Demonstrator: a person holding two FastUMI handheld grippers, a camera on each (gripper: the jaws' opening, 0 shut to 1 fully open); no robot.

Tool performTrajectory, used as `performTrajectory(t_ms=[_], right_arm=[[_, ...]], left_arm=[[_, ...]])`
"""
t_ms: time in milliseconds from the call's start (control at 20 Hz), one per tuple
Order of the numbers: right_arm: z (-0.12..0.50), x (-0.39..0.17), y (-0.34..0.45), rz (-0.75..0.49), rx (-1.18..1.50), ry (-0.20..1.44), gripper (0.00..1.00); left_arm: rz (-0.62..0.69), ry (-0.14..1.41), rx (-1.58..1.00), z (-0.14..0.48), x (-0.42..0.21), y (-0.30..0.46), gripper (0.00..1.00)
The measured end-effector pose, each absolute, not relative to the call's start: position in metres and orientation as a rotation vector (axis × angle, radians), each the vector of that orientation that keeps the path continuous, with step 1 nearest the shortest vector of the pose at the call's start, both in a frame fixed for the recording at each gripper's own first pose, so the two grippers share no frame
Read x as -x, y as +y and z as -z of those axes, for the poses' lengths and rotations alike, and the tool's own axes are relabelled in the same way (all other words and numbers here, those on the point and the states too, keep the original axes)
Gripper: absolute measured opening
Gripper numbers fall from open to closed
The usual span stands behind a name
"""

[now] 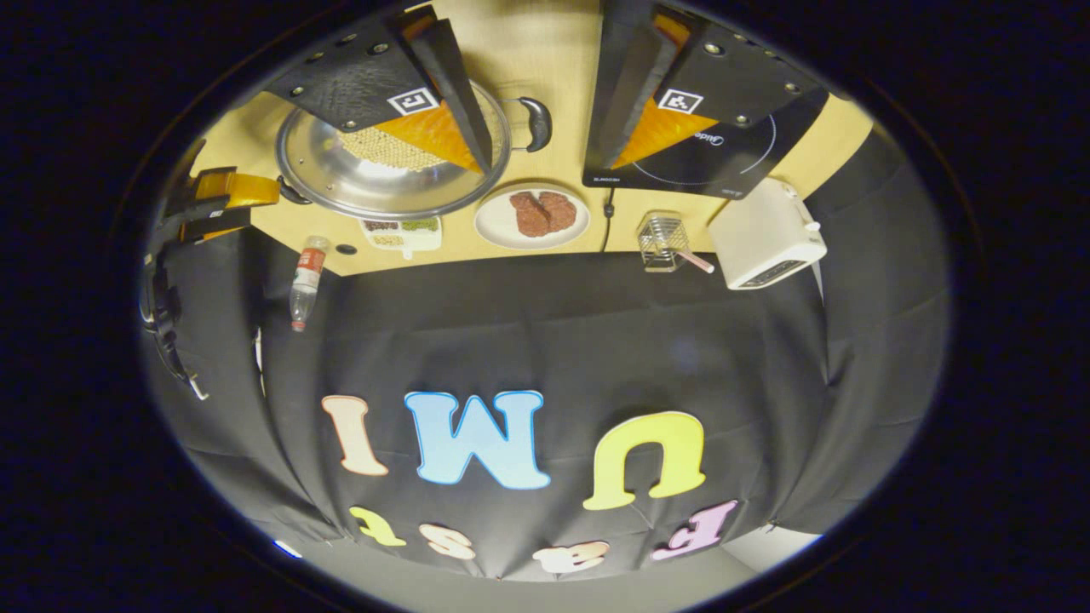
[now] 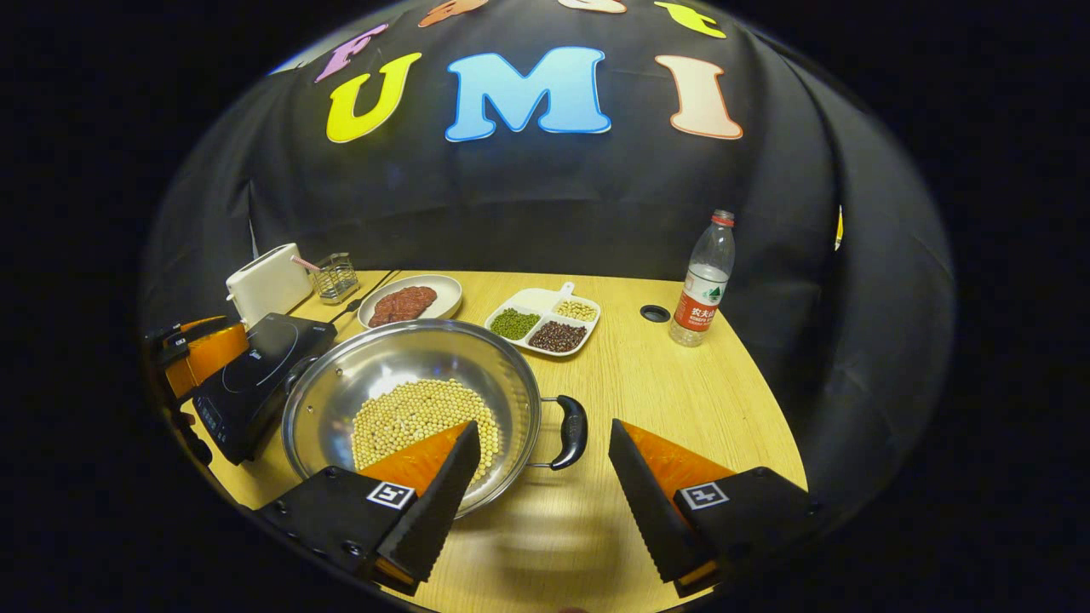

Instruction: First push the handle of the pot to place it horizontally, then grasp the pot with both hands and set it on the induction cooktop.

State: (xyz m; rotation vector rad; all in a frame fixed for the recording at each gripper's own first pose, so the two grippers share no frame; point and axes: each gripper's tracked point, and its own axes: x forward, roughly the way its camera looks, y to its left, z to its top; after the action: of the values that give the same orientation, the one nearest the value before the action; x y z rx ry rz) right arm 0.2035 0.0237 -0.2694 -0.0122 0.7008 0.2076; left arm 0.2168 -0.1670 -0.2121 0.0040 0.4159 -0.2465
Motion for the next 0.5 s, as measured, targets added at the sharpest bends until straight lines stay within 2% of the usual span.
performTrajectory(t_ms=[200, 250, 400, 500], right_arm=[[0.279, -0.214, 0.025, -0.2, 0.0, 0.711, 0.97], [0.281, -0.216, 0.026, -0.199, -0.002, 0.715, 0.97], [0.289, -0.22, 0.025, -0.198, 0.004, 0.725, 0.95], [0.295, -0.224, 0.025, -0.198, 0.008, 0.732, 0.97]], left_arm=[[0.27, 0.466, 0.019, 0.237, -0.231, -0.179, 0.75], [0.278, 0.482, 0.026, 0.244, -0.233, -0.184, 0.8], [0.287, 0.531, 0.034, 0.264, -0.241, -0.19, 0.75], [0.281, 0.551, 0.033, 0.275, -0.246, -0.192, 0.78]])
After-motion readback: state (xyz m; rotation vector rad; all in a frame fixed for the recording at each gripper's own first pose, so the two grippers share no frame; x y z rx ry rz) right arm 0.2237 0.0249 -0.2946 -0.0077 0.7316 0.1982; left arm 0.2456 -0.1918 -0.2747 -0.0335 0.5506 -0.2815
